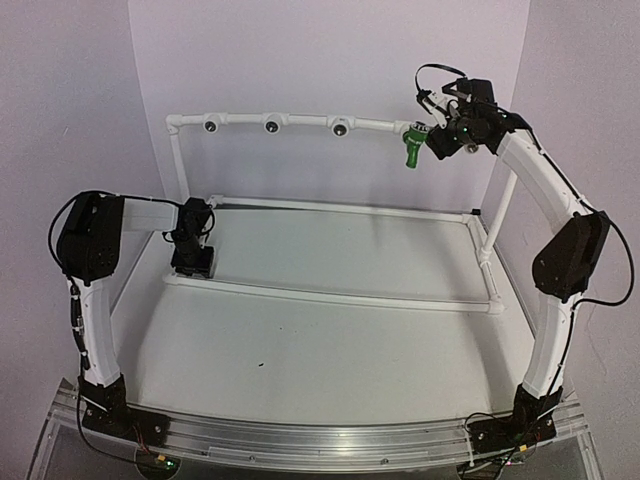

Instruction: Install the water faucets

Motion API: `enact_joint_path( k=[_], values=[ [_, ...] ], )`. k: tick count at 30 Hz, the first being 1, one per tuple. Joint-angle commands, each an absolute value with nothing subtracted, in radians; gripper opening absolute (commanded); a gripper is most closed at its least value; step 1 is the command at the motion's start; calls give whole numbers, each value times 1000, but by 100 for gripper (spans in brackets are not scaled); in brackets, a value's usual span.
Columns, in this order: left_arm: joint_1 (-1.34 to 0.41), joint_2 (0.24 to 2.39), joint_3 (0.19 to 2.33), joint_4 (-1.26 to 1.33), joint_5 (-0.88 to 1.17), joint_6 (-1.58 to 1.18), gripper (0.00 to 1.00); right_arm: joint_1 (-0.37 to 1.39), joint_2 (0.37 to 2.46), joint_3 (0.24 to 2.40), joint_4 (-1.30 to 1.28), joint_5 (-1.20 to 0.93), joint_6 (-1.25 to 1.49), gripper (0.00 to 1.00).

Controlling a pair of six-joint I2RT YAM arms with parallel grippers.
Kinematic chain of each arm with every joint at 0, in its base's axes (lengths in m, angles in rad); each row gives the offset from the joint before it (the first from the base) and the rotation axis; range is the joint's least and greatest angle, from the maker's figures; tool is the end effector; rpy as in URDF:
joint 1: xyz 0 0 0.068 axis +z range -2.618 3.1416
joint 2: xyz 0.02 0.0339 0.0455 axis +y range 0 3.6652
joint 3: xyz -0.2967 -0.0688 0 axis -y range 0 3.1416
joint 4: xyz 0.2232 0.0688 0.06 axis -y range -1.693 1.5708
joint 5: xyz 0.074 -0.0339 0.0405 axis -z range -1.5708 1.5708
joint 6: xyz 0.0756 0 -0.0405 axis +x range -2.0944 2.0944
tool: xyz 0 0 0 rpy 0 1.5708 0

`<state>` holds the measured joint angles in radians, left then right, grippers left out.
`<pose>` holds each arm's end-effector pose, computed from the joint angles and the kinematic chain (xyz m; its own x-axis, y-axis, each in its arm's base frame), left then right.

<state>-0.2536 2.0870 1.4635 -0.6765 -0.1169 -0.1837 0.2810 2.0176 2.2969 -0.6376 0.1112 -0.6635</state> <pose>0.4113 -0.0975 0.1463 -0.9570 0.0606 -0.2835 0.0449 0.9971 0.0616 0.4691 0.1267 0.4480 -0.1572 -0.6824 -0.7138 -0.3460 0.7151 -0.6074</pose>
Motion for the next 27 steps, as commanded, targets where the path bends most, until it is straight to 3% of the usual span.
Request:
enact_joint_path(
  k=[1,12,22,27],
  values=[
    [-246,2023,1355,-710,-138,-190,47,251,2060,2344,-661,149,-536,82],
    [-248,1763,1083,-738,-95,-274,41,314,2164,2445,-579,163,-542,82],
    [-333,1777,1151,-865,-41,-303,40,366,2238,2528,-476,222,-522,84],
    [-374,1773,1176,-876,0,-327,39,367,2141,2421,-476,234,-518,88]
  ],
)
